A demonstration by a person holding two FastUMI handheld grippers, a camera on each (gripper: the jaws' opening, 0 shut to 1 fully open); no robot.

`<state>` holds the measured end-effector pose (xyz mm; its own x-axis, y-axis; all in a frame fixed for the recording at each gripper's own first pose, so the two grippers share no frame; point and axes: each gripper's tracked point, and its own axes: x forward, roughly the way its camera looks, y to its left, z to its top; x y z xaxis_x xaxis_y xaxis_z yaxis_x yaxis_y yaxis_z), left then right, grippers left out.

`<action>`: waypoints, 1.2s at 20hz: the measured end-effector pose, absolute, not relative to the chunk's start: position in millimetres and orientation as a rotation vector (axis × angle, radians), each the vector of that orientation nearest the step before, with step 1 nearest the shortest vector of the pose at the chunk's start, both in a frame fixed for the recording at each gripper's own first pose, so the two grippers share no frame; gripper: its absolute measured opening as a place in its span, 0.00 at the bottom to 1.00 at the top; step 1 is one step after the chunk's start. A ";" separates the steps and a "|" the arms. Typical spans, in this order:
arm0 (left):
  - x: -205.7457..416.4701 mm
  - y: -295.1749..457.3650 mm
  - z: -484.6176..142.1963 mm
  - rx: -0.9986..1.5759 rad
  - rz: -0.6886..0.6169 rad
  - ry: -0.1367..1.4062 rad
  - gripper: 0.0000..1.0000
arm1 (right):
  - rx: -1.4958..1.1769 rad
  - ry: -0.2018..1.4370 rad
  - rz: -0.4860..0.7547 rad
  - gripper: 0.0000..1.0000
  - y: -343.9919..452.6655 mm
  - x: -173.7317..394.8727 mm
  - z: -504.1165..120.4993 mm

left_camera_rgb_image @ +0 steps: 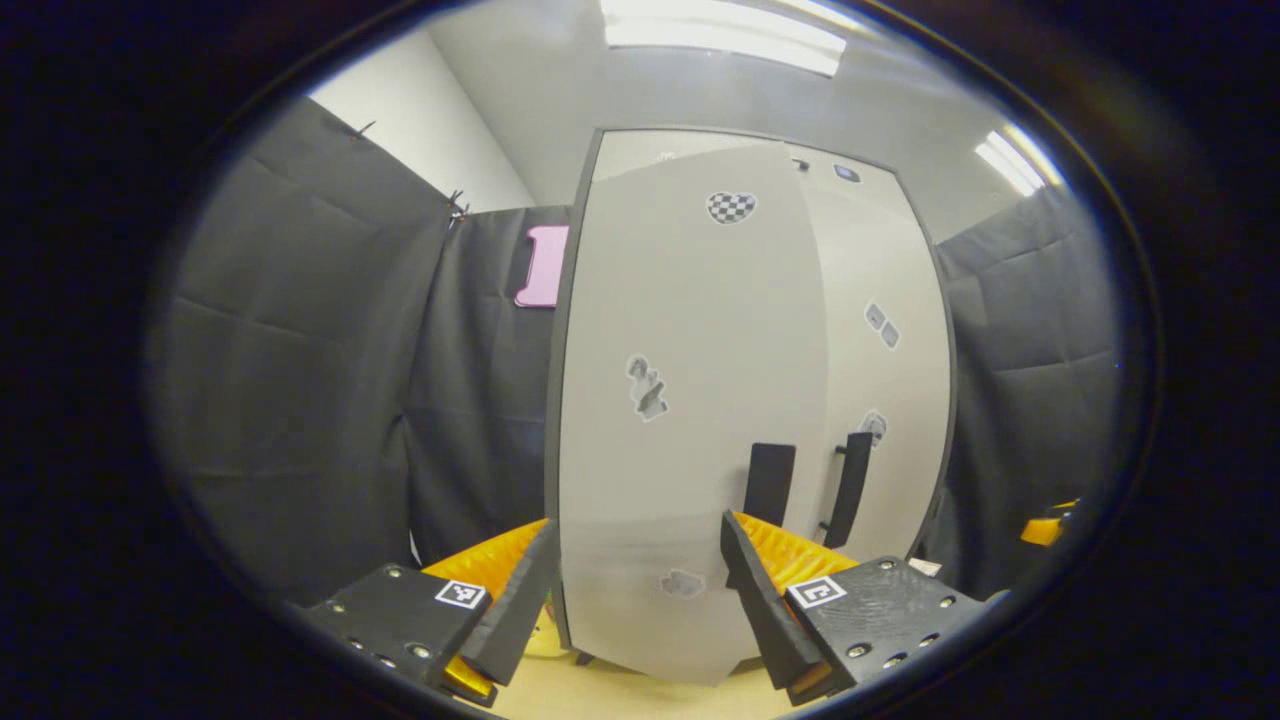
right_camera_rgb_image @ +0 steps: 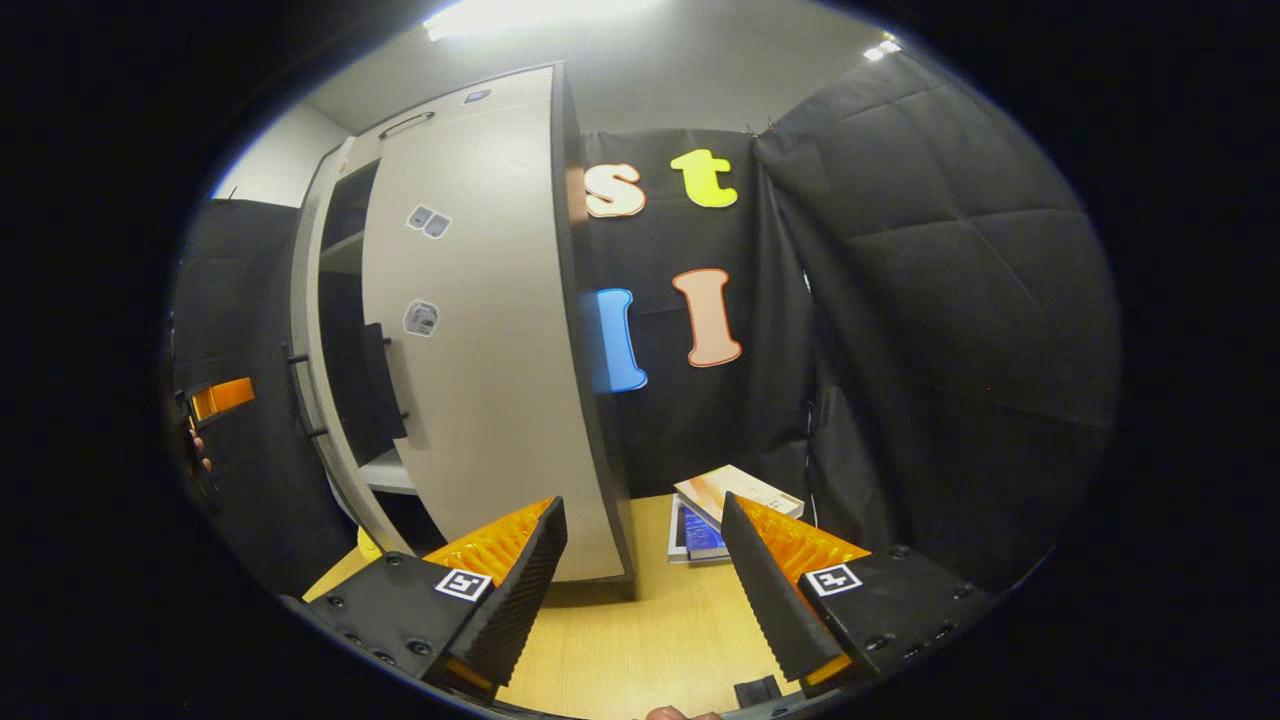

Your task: Grab one shoe with the right hand and put it into the shoe cabinet, grab the other shoe with the left hand and put it into the shoe cabinet; then close the right door with the right hand and the left door with the left hand.

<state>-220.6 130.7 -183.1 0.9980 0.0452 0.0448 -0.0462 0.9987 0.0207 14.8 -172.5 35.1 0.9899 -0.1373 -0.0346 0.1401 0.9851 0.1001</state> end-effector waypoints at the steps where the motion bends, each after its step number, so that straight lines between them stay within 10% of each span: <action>1: -230.0 135.7 -185.5 0.028 0.045 -0.044 0.91 | 0.084 0.030 -0.135 0.98 -165.4 16.2 36.2; 24: -340.9 203.6 -291.6 0.007 0.095 0.067 0.91 | 0.014 -0.081 -0.094 0.98 -21.6 -9.1 22.9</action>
